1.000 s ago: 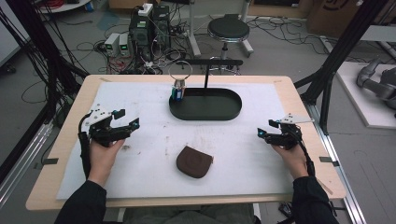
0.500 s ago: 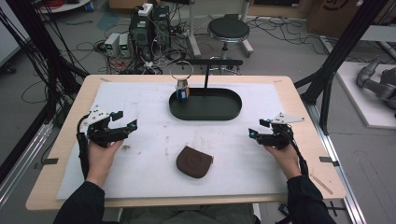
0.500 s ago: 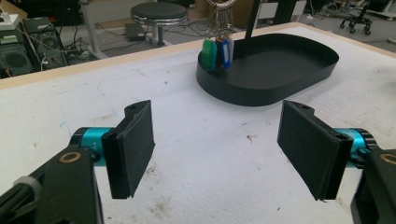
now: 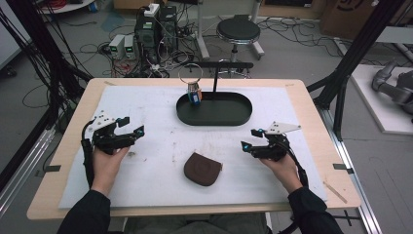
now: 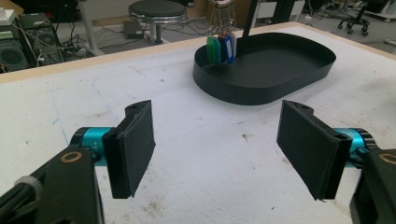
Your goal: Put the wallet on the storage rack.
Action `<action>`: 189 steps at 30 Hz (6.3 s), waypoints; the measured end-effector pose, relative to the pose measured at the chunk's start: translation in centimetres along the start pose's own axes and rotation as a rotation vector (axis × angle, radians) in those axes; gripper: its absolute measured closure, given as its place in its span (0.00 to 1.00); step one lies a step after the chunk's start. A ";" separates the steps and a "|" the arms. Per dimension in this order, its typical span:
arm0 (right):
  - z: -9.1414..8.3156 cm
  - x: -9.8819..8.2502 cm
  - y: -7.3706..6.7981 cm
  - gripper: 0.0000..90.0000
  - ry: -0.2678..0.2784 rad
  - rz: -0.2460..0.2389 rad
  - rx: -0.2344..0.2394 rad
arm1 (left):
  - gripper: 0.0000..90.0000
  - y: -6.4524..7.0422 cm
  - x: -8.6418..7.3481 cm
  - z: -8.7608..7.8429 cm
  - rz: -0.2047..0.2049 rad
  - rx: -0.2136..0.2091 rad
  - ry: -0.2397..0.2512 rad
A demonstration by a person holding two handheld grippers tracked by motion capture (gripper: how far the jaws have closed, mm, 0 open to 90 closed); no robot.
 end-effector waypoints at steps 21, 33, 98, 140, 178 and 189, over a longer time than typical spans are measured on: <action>4.2 -0.4 -5.7 0.35 -0.116 -0.018 0.191 | 0.31 0.0 -0.2 0.0 0.007 0.001 -0.010; 5.6 -1.7 -6.3 0.34 -0.232 0.109 0.280 | 0.31 0.3 -0.1 0.2 0.013 -0.010 -0.008; 2.0 2.4 -8.8 0.85 -0.051 -0.430 0.337 | 0.38 12.2 -2.7 7.5 -0.028 -0.663 -0.189; 4.2 0.5 -6.2 0.70 -0.182 -0.002 0.508 | 0.77 12.7 -2.5 6.1 -0.023 -0.751 -0.028; 1.3 4.1 -6.3 0.74 0.060 -0.021 0.555 | 0.73 14.0 -0.4 4.7 -0.038 -0.845 0.052; 1.0 4.4 -6.4 0.80 0.092 -0.069 0.515 | 0.46 13.1 -0.1 4.9 -0.042 -0.729 0.027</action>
Point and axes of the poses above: each handheld gripper's, and its own axes: z roughly forward along the jaws, x roughly out of its top, y roughly to its right, the point moved 4 cm from there along z, roughly forward along the jaws, and after that the axes turned 8 degrees about y, right-handed, at the moved point
